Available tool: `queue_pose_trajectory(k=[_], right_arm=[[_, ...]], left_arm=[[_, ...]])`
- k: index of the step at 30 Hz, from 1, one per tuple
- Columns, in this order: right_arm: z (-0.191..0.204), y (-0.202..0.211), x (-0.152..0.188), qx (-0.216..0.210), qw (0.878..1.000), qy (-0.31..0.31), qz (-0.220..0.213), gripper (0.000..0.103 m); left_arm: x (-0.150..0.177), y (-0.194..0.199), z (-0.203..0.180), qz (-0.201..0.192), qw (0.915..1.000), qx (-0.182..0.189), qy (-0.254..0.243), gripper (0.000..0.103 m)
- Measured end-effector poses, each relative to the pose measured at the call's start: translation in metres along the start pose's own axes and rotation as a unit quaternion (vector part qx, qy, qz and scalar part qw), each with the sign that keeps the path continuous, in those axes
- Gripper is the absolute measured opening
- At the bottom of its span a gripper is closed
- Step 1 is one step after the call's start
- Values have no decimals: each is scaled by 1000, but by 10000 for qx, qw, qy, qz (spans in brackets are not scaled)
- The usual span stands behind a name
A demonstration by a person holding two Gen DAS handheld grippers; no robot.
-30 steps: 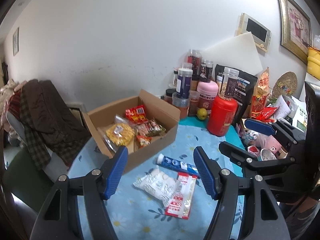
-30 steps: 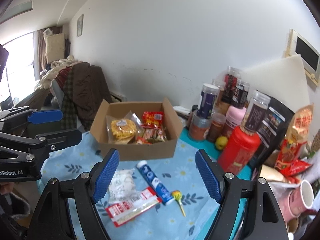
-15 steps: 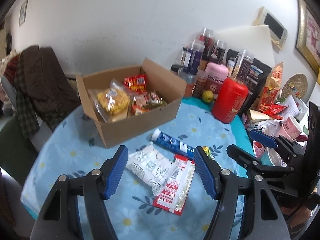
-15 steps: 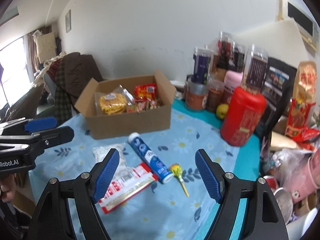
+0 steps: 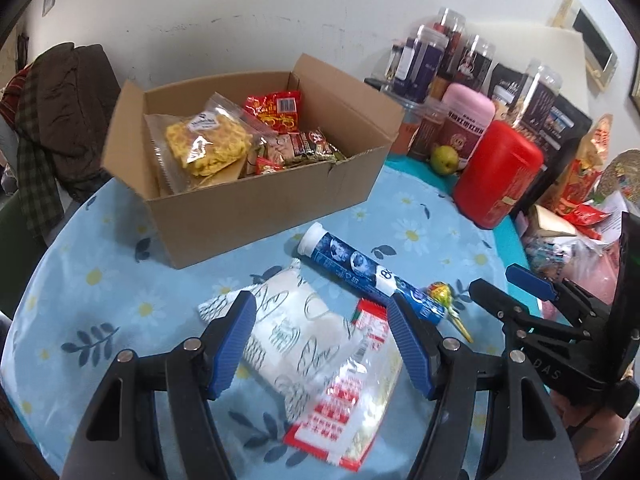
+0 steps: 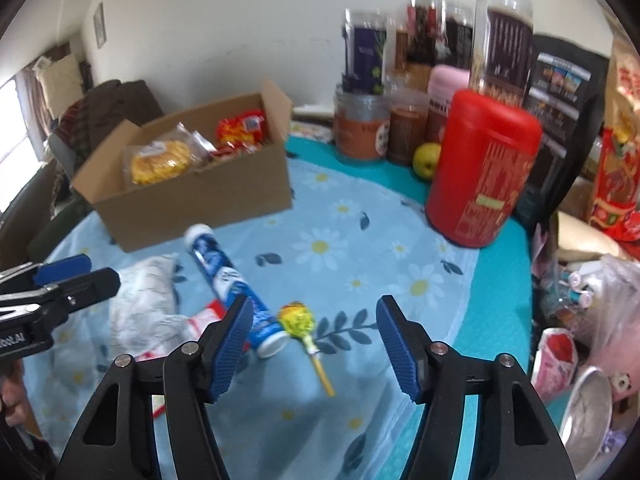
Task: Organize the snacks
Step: 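Grasp the white printed pastry bag with the left tool while the right tool grasps the yellow lollipop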
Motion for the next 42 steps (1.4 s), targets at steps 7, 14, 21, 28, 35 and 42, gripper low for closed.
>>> queue_pose_trajectory(k=[7,14,21,28,35,42], right_arm=[[-13,-40,10,-218,9990,-81,372,57],[-3,-43,9,-691,9971,13,331,57],[14,-53,17,-852,9948,88,554,47],[23,-50,20,-710,9952,257,616,38],[25,-48,23,-547,9961,354,595,21],[26,-40,26,-588,9962,263,584,21]], left_arm=[[-5,-33,2,170,9992,-325,-146,68],[-3,-43,15,297,9975,-615,-195,68],[4,-37,33,377,9971,-659,-71,68],[19,-52,50,986,9917,-682,469,89],[26,-54,48,771,9940,-740,240,89],[24,-51,41,567,9974,-436,-59,58]])
Point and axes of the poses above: each gripper's, at about its wrist camera, not at the fingertips, and y roughly against the way its jaws point, z to its left, x to its underside, the point moved 5 cm from there along -y, roughly the way its jaws point, and after that the axes turned 10 degrees about y, right-handed, at the moved point
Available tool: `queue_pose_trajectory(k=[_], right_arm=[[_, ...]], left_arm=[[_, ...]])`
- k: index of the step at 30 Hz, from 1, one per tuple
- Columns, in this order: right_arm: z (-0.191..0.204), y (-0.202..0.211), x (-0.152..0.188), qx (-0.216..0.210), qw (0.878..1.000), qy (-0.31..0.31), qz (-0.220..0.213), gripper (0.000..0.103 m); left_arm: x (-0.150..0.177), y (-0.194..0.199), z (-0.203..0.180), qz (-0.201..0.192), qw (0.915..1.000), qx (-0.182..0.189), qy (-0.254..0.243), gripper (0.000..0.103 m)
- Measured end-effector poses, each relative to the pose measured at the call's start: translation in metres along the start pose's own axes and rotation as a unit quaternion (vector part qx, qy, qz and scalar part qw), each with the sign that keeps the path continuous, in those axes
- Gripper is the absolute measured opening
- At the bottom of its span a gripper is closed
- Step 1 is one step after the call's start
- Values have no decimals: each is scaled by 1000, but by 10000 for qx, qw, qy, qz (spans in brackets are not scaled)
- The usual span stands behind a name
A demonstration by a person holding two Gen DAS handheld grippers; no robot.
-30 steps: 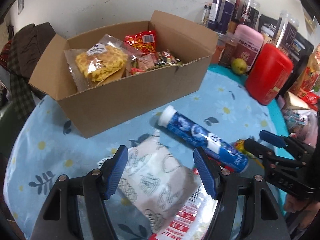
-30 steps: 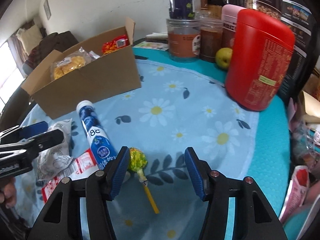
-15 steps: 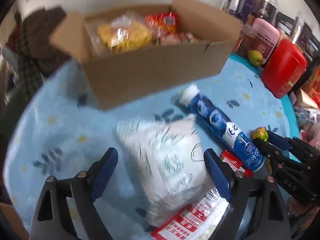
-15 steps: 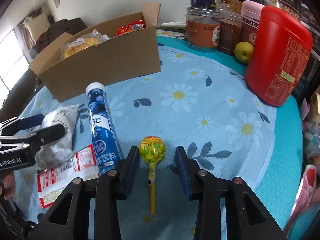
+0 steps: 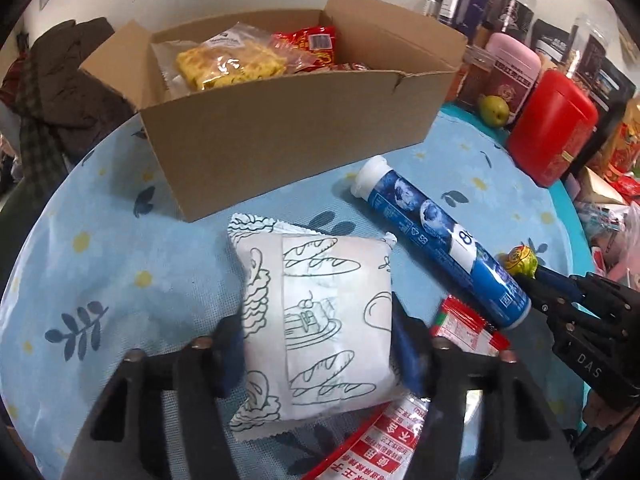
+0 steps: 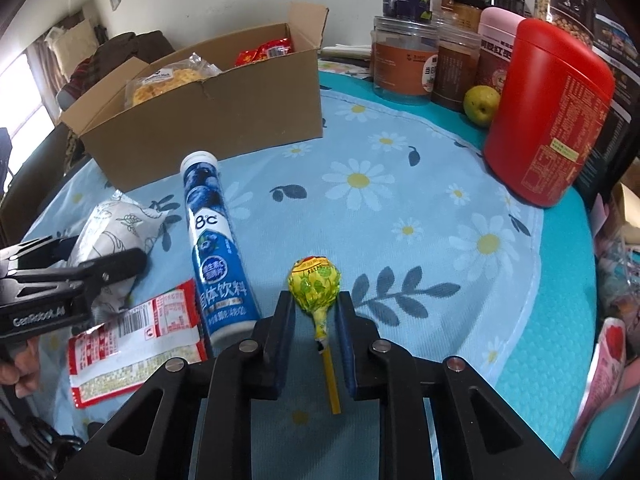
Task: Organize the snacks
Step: 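Grasp the white printed pastry bag with the left tool while the right tool grasps the yellow lollipop, then lift the pastry bag and lollipop and carry them over the cardboard box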
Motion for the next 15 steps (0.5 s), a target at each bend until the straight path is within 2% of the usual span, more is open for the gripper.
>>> queue_pose_trajectory(k=[4,7,15], right_arm=[[4,9,4,-34,10000,-56,-22,21],[9,16,10,-66,9999,-105,-10,9],[31,27,31,-219,9996,-177,-23,9]], left_arm=[[4,5,1,85,9998,194,-9,56],[13,14,3,117,9996,245,-58,56],[42,36,14,208,9993,300,-117,56]])
Point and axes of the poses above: each gripper's, at about its wrist camera, not at the fingertips, and y roughly against the way its jaws point, z to its left, x to its underside, the point moved 5 cm from there along -y, roughly the way its jaws point, and after that the axes turned 10 degrees about y, right-handed, at the moved point
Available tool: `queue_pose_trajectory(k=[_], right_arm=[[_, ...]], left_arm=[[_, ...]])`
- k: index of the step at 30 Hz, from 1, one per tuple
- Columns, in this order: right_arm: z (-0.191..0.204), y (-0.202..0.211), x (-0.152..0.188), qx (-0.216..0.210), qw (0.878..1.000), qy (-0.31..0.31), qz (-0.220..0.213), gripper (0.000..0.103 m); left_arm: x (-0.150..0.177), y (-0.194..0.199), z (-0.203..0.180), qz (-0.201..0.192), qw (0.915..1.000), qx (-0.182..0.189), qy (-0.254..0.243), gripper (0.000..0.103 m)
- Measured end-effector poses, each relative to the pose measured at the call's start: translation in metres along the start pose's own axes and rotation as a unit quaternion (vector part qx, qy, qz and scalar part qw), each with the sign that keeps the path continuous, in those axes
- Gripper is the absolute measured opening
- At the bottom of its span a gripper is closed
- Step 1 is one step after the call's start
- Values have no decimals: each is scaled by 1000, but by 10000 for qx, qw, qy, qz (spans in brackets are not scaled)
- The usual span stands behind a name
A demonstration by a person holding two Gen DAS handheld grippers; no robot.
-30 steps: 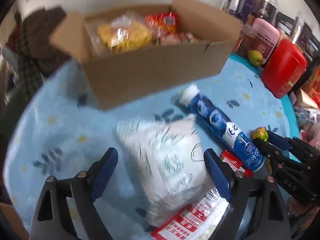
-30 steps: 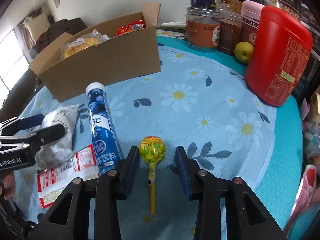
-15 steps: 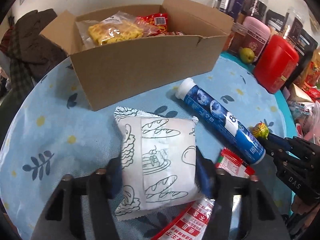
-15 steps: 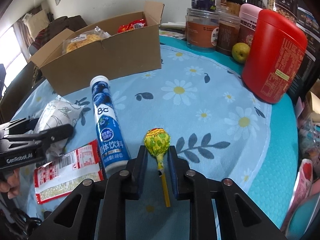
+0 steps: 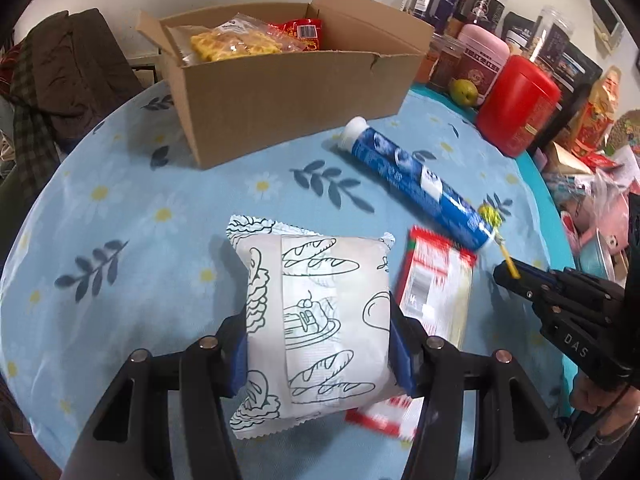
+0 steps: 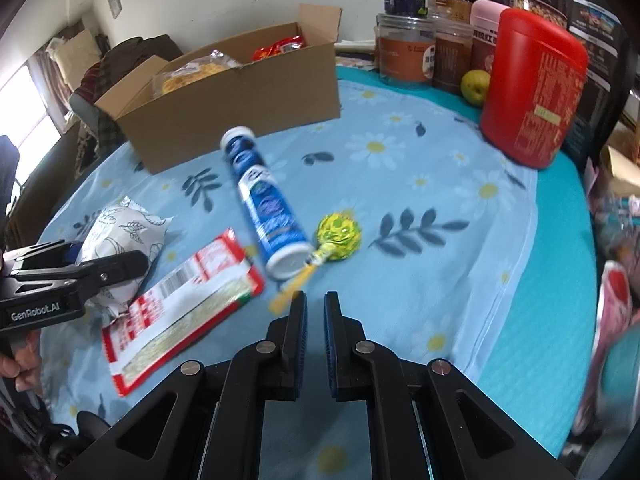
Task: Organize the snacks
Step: 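Lift the pastry bag and lollipop and carry them over the cardboard box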
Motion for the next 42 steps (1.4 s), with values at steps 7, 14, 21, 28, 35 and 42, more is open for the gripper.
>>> queue_pose_trajectory(k=[7,14,21,28,35,42], right_arm=[[-1,9,-1,165,9996,-192,-131,40],[-11,13,-10,292,9986,-356,-273,45],[-26,6,-24,426,9973,-511,-321,45],[-34,-20,-33,319,9983,-467,-155,36],[-30,-31,-31,327,9988,-368,-55,26],[-23,-20,-27,289,9989,-351,-127,26]], left_arm=[[6,9,7,-128,9998,25,138,56],[-2,12,6,-299,9994,36,157,56],[-16,10,-4,-374,9991,119,128,56],[-26,1,-9,-326,9992,175,120,56],[-29,-6,-2,-249,9994,129,220,56],[-30,5,-2,-350,9990,162,228,56]])
Point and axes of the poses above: each gripper's, at about its wrist camera, not at the fingertips, and y roughly against the way its jaws point, z to its left, x to its underside, the point moved 5 cm from there along -y, roughly the way its jaws point, and after that the axes turned 10 degrees about y, right-handed, at the moved point
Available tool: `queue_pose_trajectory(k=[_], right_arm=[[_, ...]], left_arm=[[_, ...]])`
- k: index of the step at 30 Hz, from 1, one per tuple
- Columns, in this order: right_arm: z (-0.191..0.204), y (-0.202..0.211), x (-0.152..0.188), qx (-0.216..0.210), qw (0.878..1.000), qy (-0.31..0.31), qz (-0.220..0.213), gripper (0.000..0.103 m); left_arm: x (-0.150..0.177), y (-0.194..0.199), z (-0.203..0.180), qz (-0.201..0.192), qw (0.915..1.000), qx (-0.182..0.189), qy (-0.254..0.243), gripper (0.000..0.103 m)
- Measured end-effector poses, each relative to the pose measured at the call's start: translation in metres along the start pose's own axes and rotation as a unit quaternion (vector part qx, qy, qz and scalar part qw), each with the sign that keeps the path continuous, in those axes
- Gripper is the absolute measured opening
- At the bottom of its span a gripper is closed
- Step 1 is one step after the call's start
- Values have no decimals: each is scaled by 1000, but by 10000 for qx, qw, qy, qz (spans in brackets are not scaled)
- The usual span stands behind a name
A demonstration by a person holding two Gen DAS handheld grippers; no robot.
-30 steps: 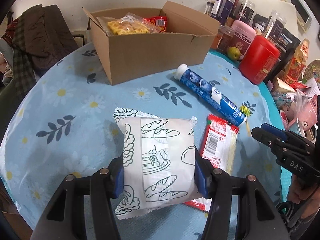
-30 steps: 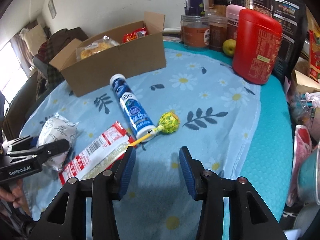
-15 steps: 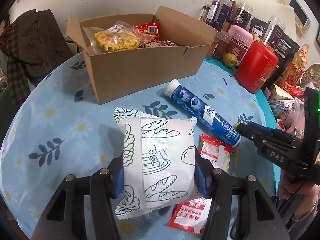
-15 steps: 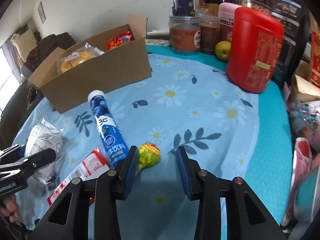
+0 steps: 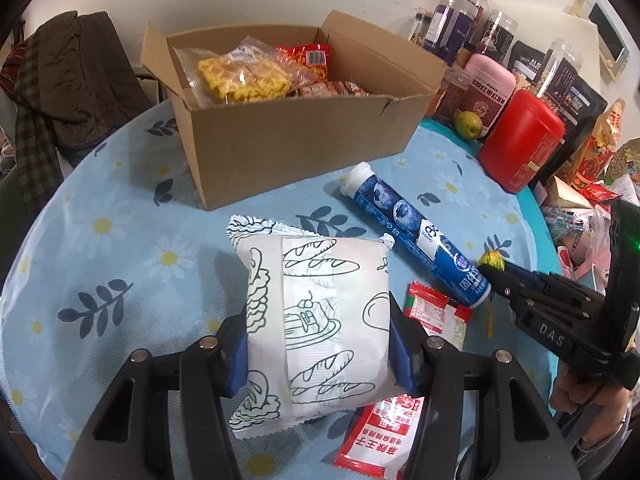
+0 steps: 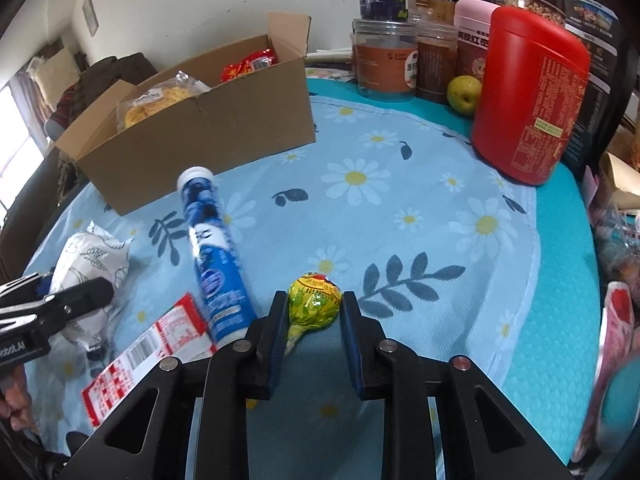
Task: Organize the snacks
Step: 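Lift the pastry bag and lollipop and carry them over the cardboard box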
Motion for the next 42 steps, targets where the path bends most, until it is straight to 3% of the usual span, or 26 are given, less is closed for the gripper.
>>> queue_pose_trajectory(k=[18,27,42], right_arm=[[45,80,1,-177,9970,487,-567,26],[65,114,-37,-256,9897,878,-1097,26],[74,132,-118,-327,9769,1256,-1695,26]], left_arm=[[-2,64,-18,-553,9976,295,-279,56],[-23,101,-34,-965,9928,467,-534,56],[-99,134,-49,-1736,9802,542,-780,56]])
Point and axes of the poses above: each gripper's, at about its wrist camera, not at the fingertips, and y roughly against the way its jaws point, z to its left, x to its underside, the point moved 5 cm from there along -y, roughly the way its jaws point, and after that the axes turned 10 degrees about y, right-handed, at the moved point
